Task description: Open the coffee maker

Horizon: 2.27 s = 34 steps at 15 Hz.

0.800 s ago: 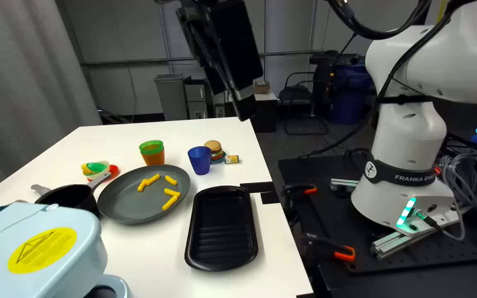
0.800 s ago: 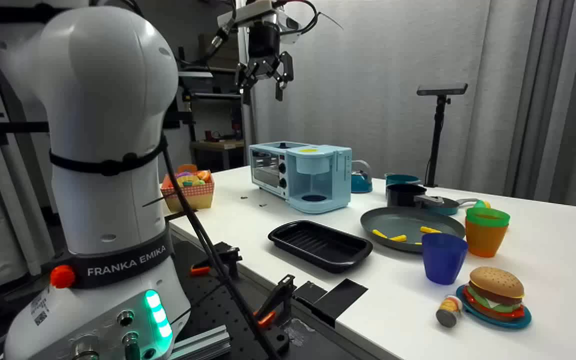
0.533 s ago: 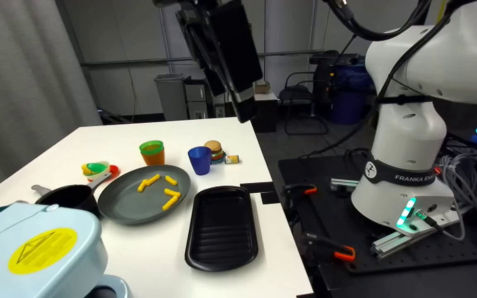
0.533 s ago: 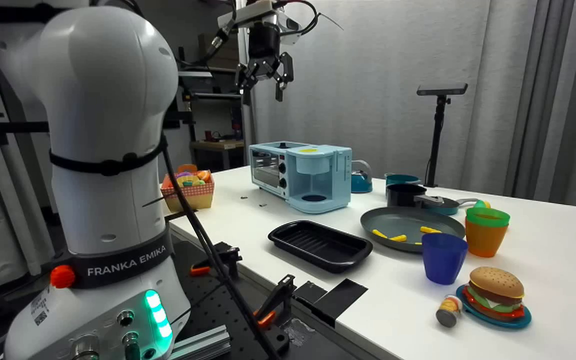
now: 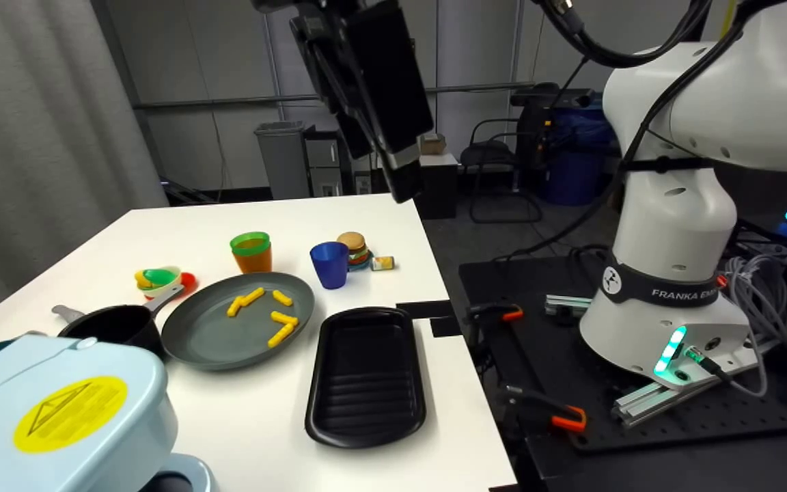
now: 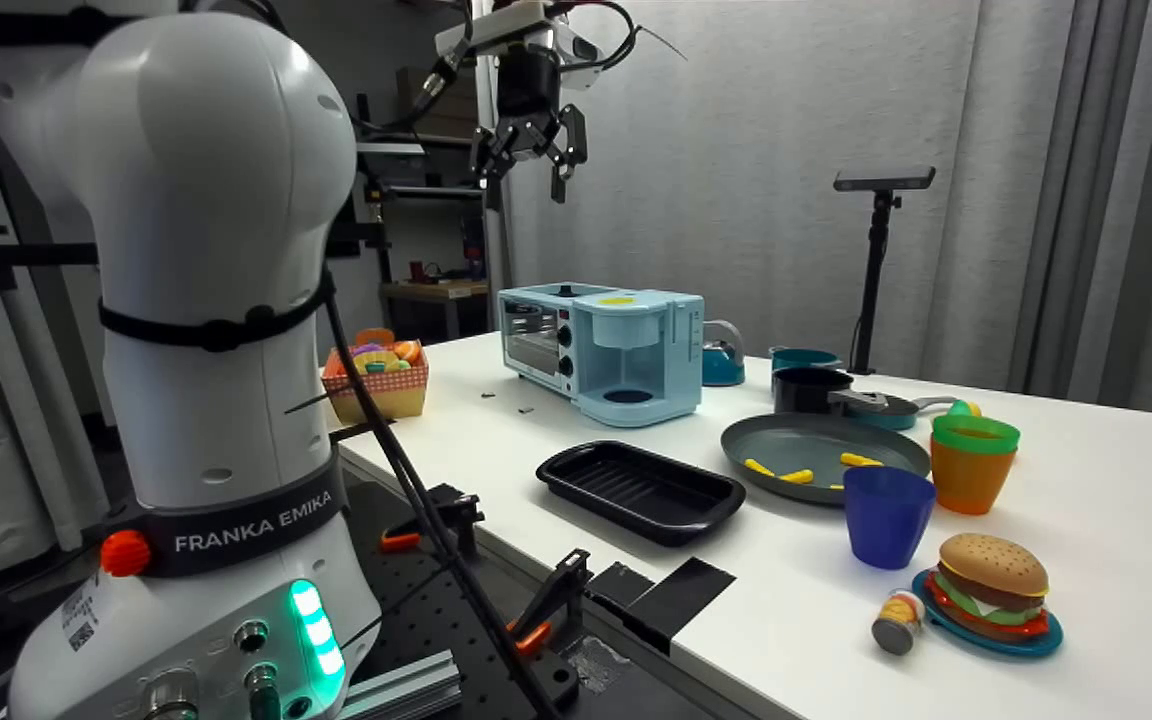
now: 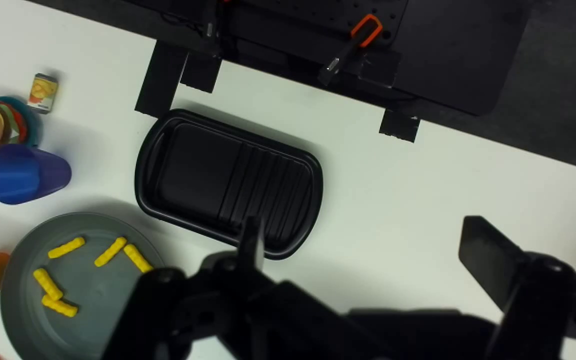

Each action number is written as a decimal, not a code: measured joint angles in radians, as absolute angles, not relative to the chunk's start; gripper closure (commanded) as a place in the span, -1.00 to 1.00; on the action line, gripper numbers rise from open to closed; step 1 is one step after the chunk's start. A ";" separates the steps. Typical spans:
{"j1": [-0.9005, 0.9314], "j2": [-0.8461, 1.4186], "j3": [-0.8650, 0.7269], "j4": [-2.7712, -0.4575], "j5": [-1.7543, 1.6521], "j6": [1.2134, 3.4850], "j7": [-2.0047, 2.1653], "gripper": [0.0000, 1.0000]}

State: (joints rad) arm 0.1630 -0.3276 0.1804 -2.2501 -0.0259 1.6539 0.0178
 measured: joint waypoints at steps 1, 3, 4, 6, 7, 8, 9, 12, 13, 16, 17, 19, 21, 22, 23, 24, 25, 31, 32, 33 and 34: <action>0.163 -0.328 0.180 -2.250 -0.026 1.654 0.018 -1.00; 0.163 -0.328 0.180 -2.250 -0.026 1.654 0.018 -1.00; 0.163 -0.328 0.180 -2.250 -0.026 1.654 0.018 -1.00; 0.163 -0.328 0.180 -2.250 -0.026 1.654 0.018 -1.00; 0.163 -0.328 0.180 -2.250 -0.026 1.654 0.018 -1.00; 0.163 -0.328 0.180 -2.250 -0.026 1.654 0.018 -1.00; 0.163 -0.328 0.180 -2.250 -0.026 1.654 0.018 -1.00; 0.163 -0.328 0.180 -2.250 -0.026 1.654 0.018 -1.00; 0.163 -0.328 0.180 -2.250 -0.026 1.654 0.018 -1.00; 0.163 -0.328 0.180 -2.250 -0.026 1.654 0.018 -1.00; 0.163 -0.328 0.180 -2.250 -0.026 1.654 0.018 -1.00; 0.163 -0.328 0.180 -2.250 -0.026 1.654 0.018 -1.00; 0.163 -0.328 0.180 -2.250 -0.026 1.654 0.018 -1.00; 0.163 -0.327 0.180 -2.250 -0.026 1.654 0.018 -1.00; 0.163 -0.326 0.180 -2.250 -0.026 1.654 0.018 -1.00; 0.163 -0.325 0.180 -2.250 -0.026 1.654 0.018 -1.00; 0.163 -0.324 0.180 -2.250 -0.026 1.654 0.018 -1.00; 0.163 -0.320 0.180 -2.250 -0.027 1.655 0.018 -0.41; 0.163 -0.320 0.180 -2.250 -0.027 1.655 0.018 -0.26; 0.163 -0.320 0.180 -2.250 -0.029 1.655 0.018 -0.11; 0.163 -0.319 0.180 -2.250 -0.031 1.655 0.018 0.08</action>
State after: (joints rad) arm 0.1631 -0.3193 0.1804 -2.2501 -0.0307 1.6549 0.0178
